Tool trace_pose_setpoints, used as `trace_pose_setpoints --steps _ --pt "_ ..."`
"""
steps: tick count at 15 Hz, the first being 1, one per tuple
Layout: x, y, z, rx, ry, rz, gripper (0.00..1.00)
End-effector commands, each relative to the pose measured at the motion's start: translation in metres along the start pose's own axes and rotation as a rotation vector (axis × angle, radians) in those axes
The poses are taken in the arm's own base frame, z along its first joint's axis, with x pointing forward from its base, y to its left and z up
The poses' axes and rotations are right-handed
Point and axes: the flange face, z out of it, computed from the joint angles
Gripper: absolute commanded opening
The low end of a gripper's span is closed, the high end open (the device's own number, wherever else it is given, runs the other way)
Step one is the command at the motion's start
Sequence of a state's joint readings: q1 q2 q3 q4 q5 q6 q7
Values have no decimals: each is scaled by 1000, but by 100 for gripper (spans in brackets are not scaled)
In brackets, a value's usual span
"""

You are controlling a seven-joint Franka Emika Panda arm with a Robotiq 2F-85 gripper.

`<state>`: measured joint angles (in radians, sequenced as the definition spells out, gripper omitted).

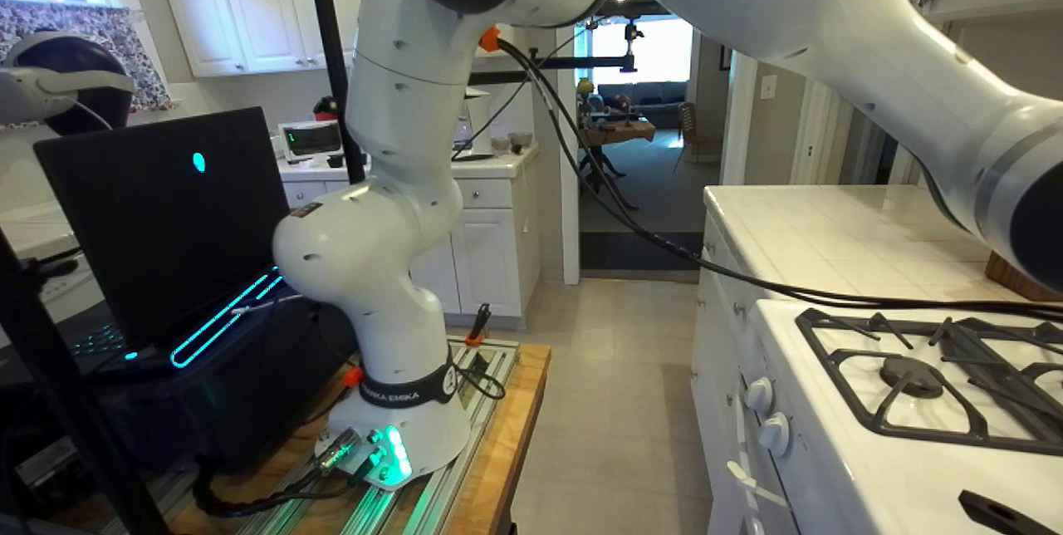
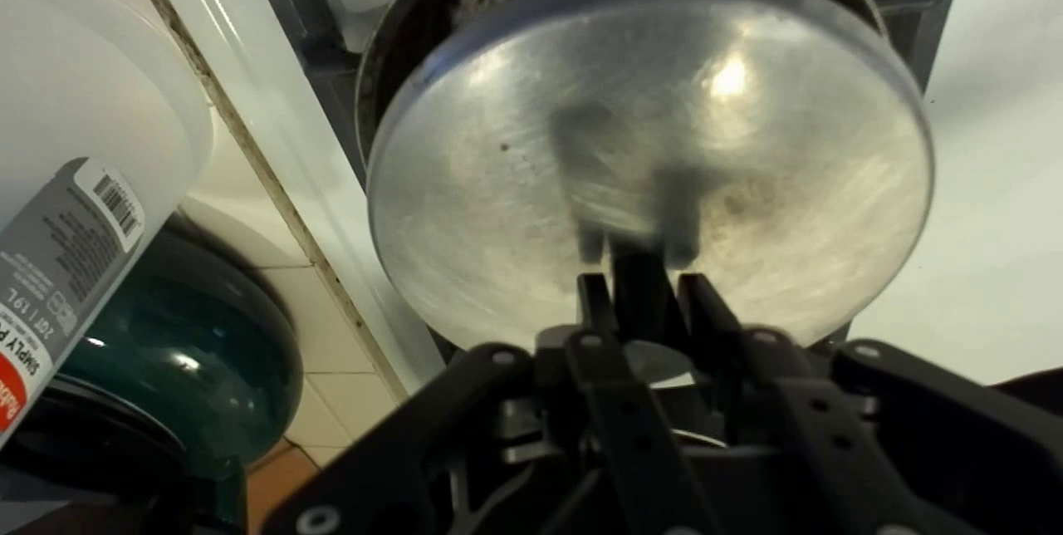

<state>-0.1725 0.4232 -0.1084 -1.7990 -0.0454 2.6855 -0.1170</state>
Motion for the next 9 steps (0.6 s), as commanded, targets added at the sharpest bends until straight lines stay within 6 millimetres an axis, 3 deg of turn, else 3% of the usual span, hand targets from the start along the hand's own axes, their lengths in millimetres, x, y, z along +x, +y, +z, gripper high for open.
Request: trace_pose_setpoints --steps 1,9 --pt "3 -7 -17 -2 0 -14 6" --pt "-6 -52 -60 38 -29 -87 6"
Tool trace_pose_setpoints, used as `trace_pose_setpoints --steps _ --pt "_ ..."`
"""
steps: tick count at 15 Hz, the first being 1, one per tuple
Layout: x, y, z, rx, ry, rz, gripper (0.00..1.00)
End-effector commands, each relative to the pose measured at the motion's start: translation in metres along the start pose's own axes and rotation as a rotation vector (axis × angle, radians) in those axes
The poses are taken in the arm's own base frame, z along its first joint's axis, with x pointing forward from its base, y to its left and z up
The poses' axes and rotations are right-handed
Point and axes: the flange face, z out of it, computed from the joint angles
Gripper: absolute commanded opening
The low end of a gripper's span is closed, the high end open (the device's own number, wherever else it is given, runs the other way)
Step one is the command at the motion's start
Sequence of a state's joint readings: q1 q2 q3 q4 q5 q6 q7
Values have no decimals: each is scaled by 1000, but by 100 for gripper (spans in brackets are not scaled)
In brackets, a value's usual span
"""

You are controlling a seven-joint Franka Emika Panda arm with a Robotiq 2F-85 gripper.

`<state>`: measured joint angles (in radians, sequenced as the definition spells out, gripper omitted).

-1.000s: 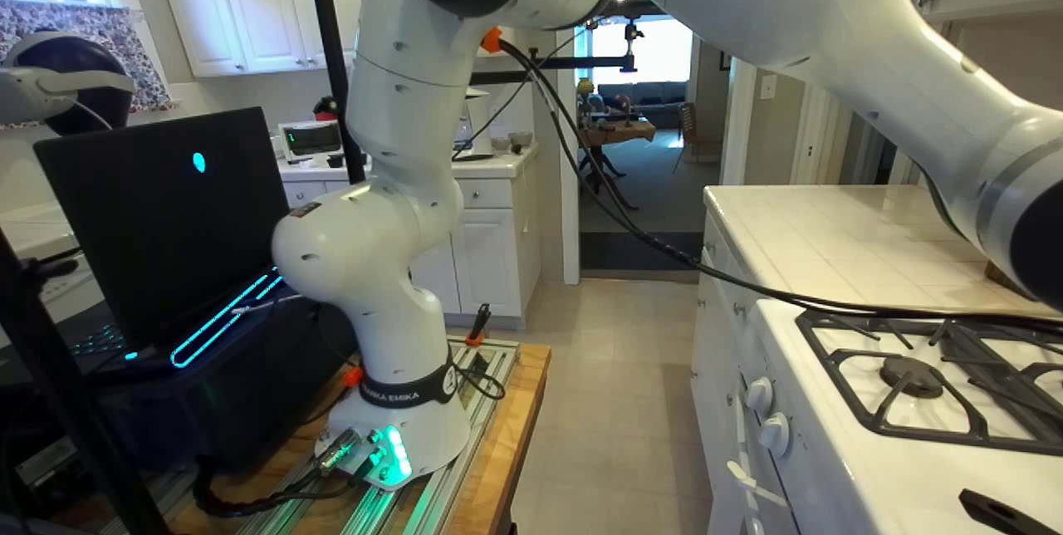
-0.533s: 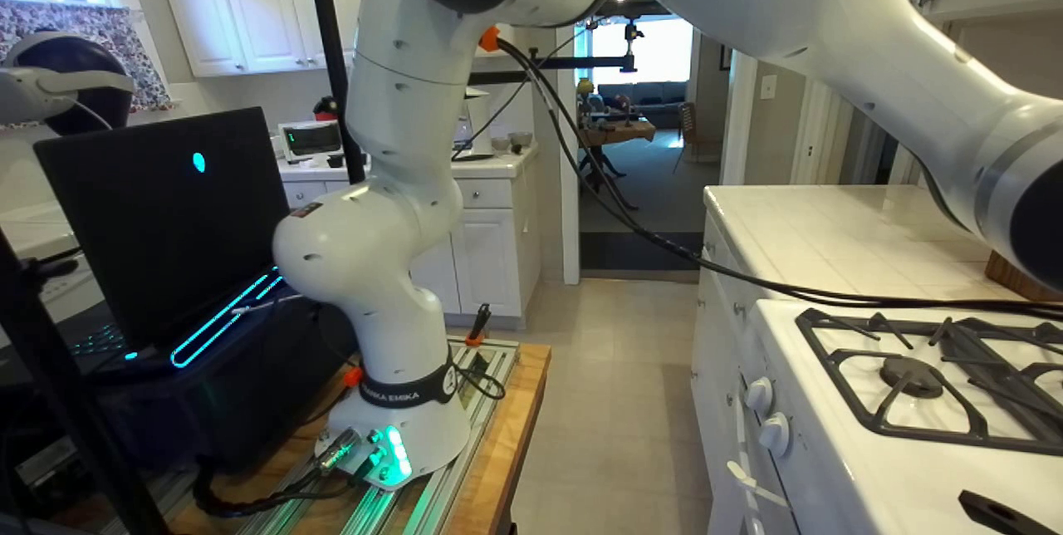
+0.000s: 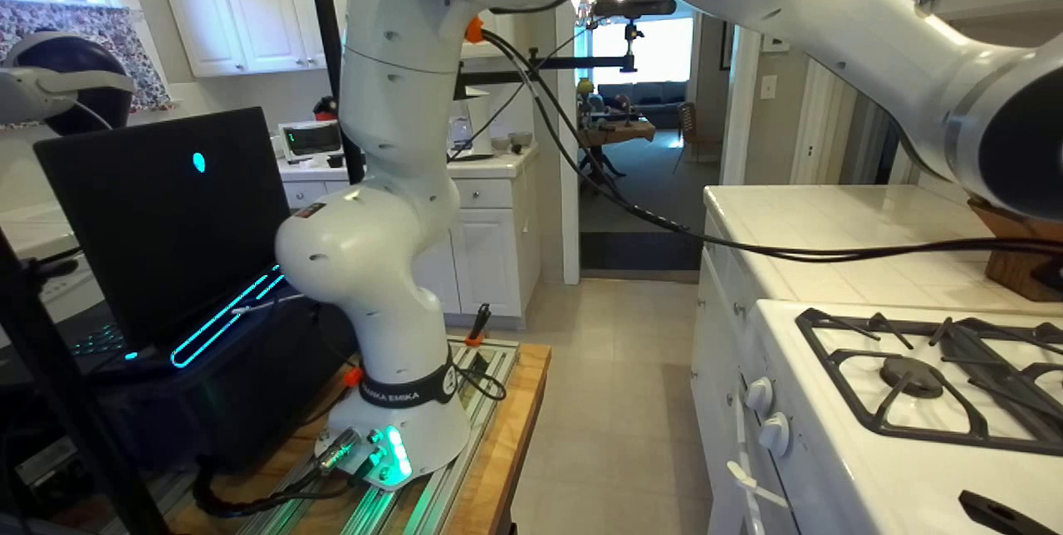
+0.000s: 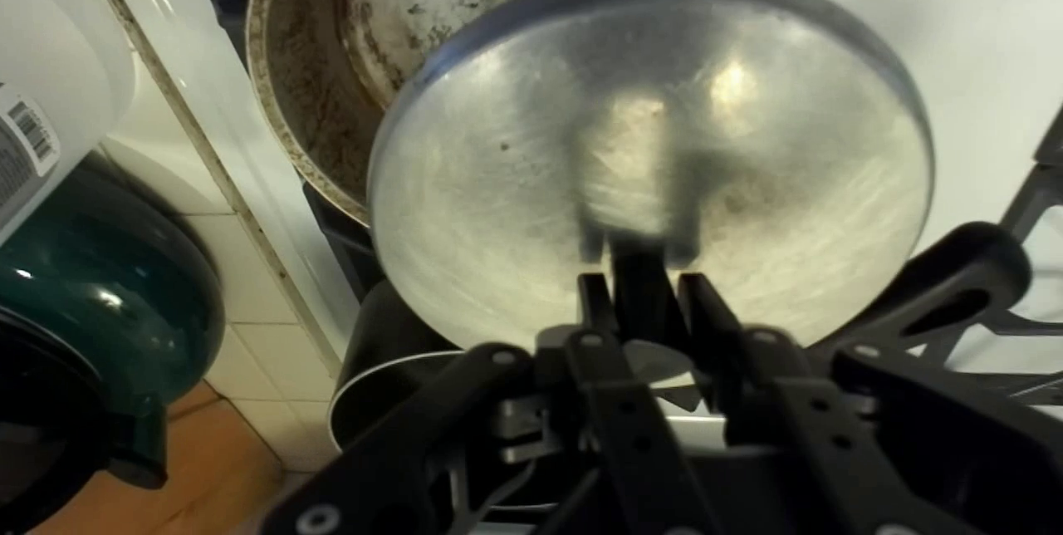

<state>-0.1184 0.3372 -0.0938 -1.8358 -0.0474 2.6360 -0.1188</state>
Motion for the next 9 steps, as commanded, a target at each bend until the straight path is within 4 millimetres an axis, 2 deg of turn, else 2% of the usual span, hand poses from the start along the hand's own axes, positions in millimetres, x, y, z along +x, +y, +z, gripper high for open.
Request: trace_pose_setpoints --steps 1,4,9 --pt "-15 -18 -23 4 -51 -41 6" --pt "-22 -33 -34 17 -76 -79 6" --pt "-31 -72 -42 58 -79 -173 6"
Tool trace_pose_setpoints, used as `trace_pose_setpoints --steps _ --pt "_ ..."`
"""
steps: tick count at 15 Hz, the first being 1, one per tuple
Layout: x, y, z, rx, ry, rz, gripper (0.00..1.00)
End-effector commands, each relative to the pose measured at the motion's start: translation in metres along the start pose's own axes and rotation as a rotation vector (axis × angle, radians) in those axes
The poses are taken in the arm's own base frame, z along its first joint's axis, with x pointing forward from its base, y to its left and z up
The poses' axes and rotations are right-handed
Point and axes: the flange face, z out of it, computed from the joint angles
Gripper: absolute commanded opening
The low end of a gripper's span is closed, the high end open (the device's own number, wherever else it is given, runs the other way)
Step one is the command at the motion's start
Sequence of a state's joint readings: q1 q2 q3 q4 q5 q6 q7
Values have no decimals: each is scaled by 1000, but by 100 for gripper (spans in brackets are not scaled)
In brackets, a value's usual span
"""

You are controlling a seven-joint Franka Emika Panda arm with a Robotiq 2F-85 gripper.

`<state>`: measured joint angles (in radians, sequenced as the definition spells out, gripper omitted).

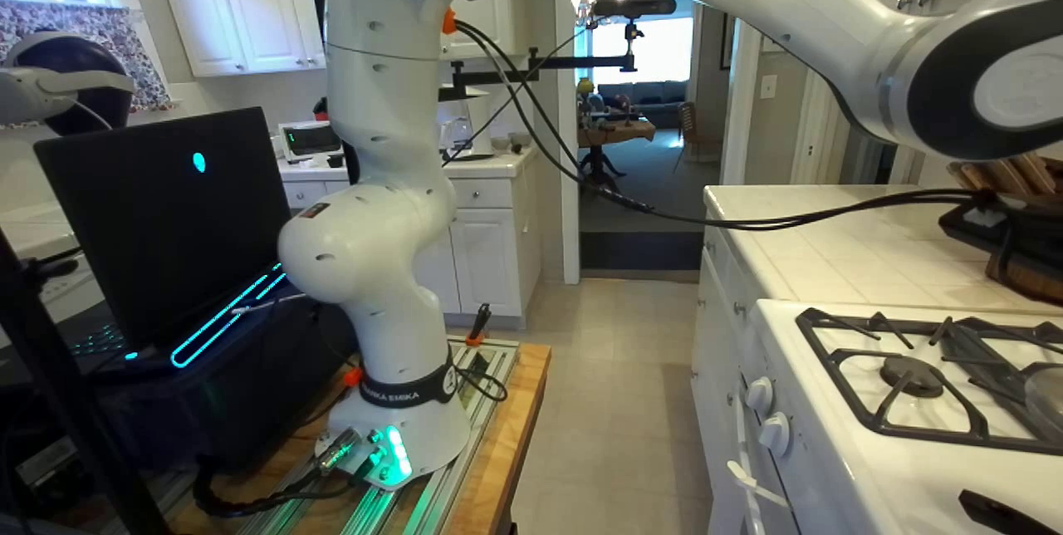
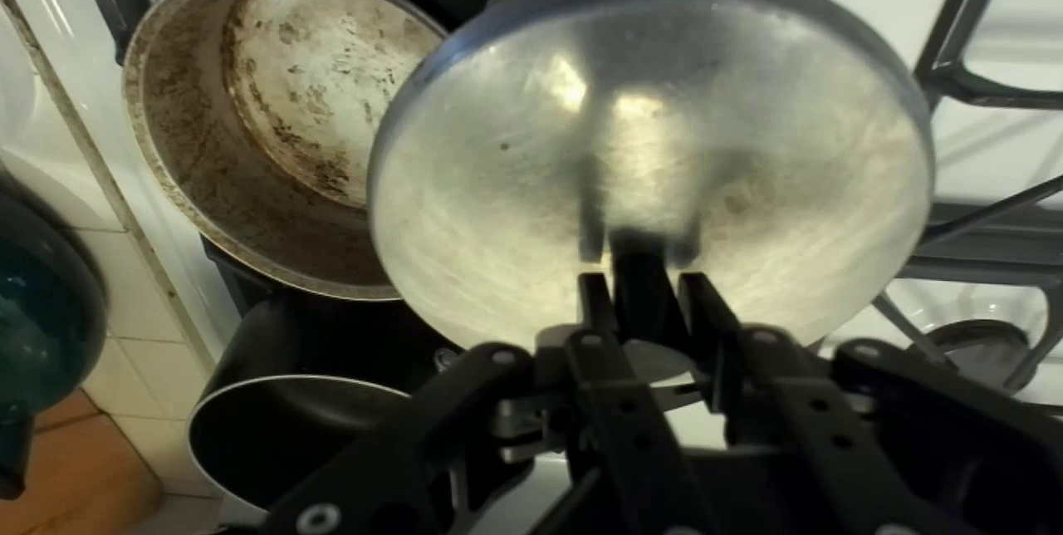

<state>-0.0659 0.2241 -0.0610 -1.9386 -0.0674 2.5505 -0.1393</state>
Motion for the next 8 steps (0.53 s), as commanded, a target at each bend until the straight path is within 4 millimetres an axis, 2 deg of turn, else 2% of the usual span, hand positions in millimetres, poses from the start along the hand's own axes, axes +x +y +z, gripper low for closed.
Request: trace_pose_setpoints --steps 1,5,8 --pt "-12 -29 -10 17 -19 -90 6" --pt "-18 -58 -8 46 -41 -152 6" --pt "-20 -72 -5 58 -57 -183 6"
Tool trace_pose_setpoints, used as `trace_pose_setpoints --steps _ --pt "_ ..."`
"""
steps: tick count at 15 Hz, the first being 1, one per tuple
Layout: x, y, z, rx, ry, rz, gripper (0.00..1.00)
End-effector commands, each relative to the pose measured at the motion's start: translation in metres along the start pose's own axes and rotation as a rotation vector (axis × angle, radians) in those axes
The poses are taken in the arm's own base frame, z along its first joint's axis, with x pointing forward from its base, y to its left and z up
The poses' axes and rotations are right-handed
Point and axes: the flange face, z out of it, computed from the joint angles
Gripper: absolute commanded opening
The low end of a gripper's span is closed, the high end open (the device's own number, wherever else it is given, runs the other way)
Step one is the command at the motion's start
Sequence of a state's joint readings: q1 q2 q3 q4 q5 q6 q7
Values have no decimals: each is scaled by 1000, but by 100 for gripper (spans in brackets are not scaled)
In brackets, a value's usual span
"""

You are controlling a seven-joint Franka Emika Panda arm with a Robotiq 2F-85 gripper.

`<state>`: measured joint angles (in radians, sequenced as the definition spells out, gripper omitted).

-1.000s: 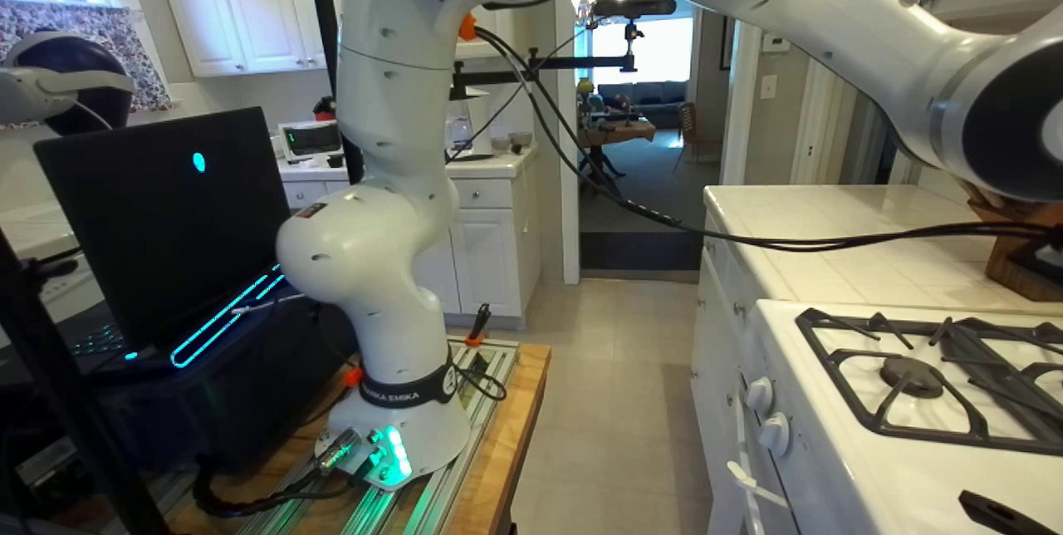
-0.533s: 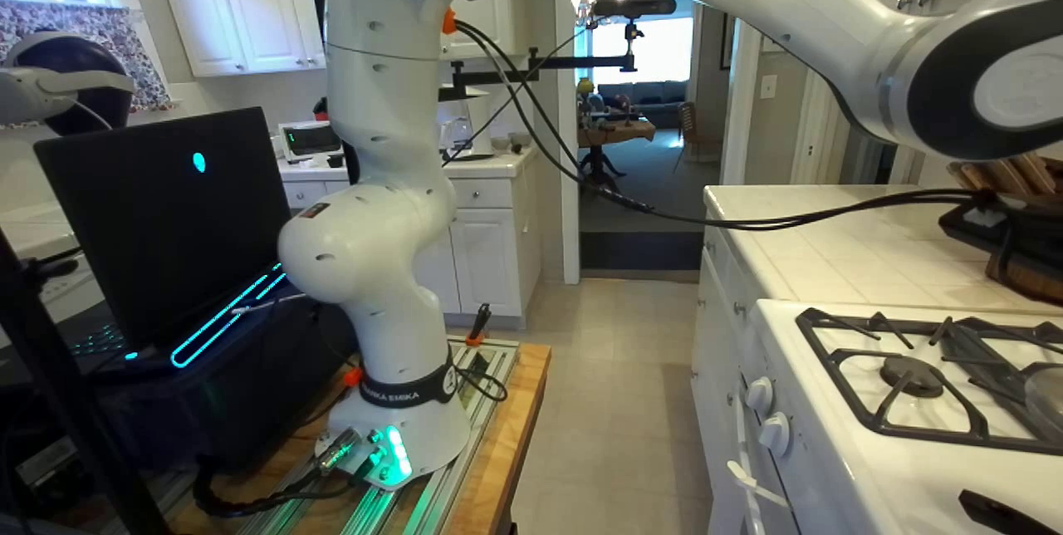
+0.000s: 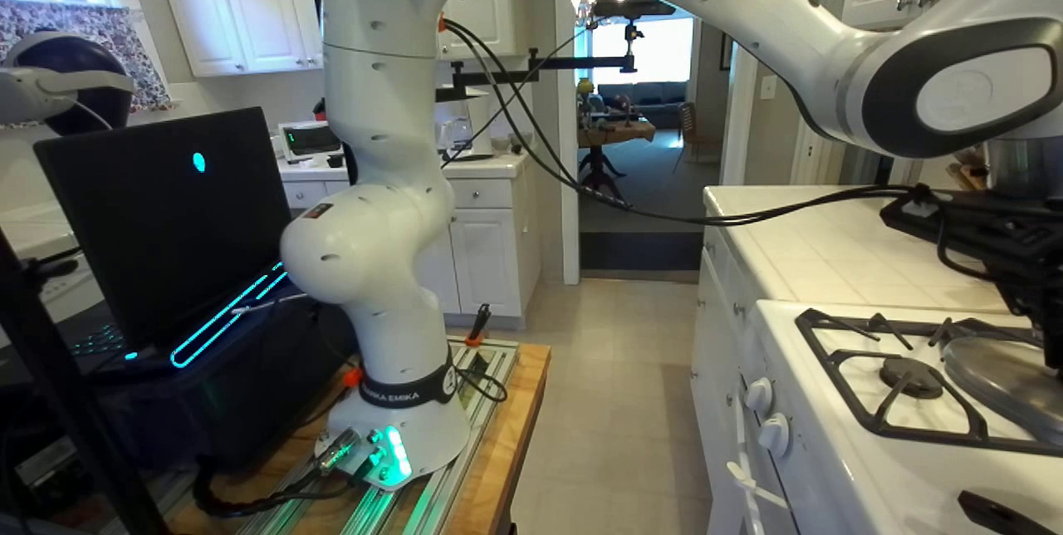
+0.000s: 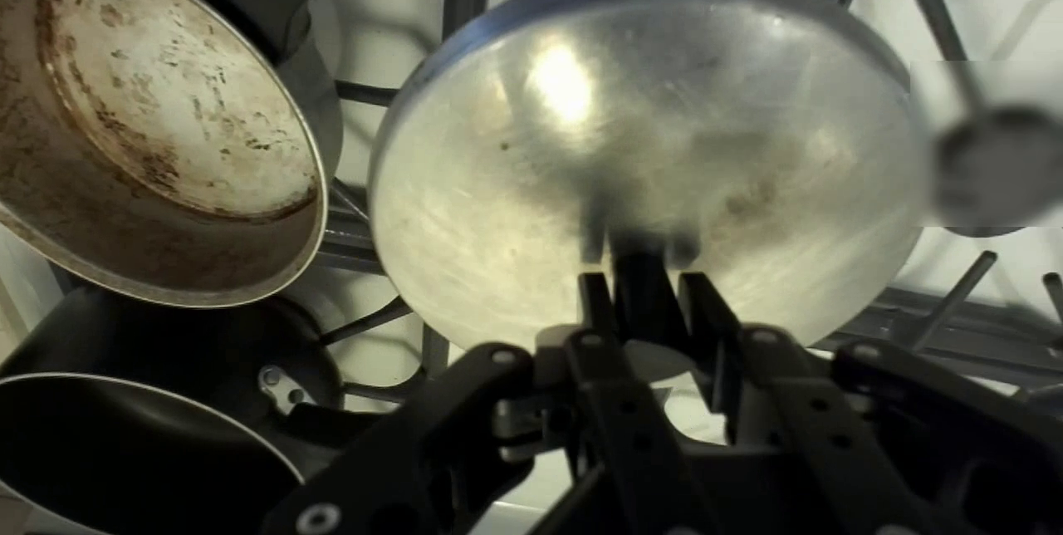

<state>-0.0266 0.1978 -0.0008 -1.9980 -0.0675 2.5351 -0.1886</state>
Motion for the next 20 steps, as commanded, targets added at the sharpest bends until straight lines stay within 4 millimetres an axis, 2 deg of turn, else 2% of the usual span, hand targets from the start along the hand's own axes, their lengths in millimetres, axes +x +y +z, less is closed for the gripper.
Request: trace_pose_setpoints --steps 1,6,8,11,20 --pt "-9 -13 -6 5 -29 -51 6" --pt "-9 -23 -3 26 -37 -78 6" --pt "-4 -32 -3 38 -26 -110 6" --pt "4 -56 -3 59 -10 -172 6" --pt "17 -143 -3 165 27 -372 6"
